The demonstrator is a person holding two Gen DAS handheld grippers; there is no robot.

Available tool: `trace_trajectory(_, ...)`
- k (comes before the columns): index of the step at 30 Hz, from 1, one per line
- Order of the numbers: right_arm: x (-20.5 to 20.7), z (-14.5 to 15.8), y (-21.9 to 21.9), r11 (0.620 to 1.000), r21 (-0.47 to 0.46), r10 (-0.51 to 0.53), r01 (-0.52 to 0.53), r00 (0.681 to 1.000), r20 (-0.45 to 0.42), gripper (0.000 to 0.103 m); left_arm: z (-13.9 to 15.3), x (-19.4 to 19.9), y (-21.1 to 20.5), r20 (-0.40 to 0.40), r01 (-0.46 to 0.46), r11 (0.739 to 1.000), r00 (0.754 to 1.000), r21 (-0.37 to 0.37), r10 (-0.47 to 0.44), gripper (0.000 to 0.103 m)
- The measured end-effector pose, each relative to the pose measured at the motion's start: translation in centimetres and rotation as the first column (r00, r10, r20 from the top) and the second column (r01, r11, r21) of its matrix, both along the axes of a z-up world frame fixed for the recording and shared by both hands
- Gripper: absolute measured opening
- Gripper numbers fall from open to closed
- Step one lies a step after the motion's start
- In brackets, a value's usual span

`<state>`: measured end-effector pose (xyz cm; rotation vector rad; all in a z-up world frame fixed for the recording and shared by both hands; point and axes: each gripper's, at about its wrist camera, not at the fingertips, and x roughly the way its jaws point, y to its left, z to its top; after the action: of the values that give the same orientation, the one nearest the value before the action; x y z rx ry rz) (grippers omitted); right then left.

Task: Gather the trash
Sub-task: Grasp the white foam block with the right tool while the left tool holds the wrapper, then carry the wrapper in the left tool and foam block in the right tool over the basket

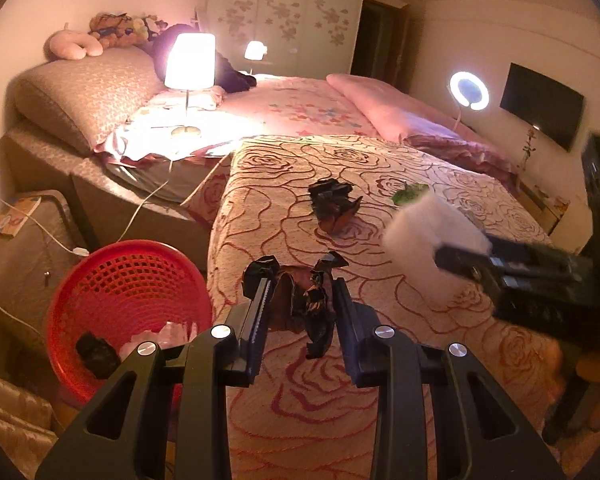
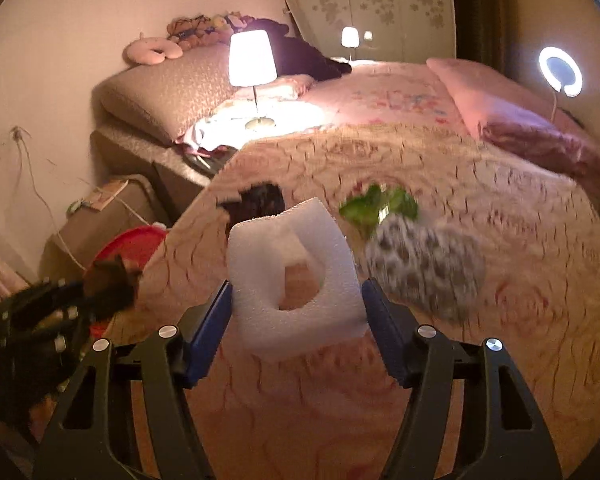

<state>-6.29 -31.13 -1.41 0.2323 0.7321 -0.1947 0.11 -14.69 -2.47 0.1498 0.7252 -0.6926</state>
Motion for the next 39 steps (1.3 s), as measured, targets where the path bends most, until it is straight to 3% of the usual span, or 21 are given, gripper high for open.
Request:
trace_trajectory(9, -0.8, -1.9, 1.1, 1.000, -0.011, -0.010, 0.010, 1.000, -0.020, 0.070, -0.2, 0.0, 0.6, -0.007, -0.014, 1.000, 1.000, -0.001, 0.014, 0.030)
trace_trajectory(15, -0.6, -2.2, 1.2, 0.999, -0.051, -0.005, 0.004, 1.000, -0.019, 0.064, -0.4, 0.1, 0.9, 0.000, -0.027, 1.000, 1.000, 0.005, 0.027, 0.030)
trace_trajectory(29, -0.3, -1.1, 1.3, 1.000, -0.030, 0.004, -0.004, 1.000, 0.005, 0.063, 0.4, 0.4, 1.8, 0.026, -0.065, 0.998, 0.998, 0.004, 0.065, 0.030)
trace_trajectory(39, 1.3, 0.1, 2.2, 0.999, -0.037, 0.026, -0.026, 0.999, 0.020, 0.063, 1.4, 1.8, 4.0, 0.046, -0.147, 0.989, 0.988, 0.011, 0.146, 0.030)
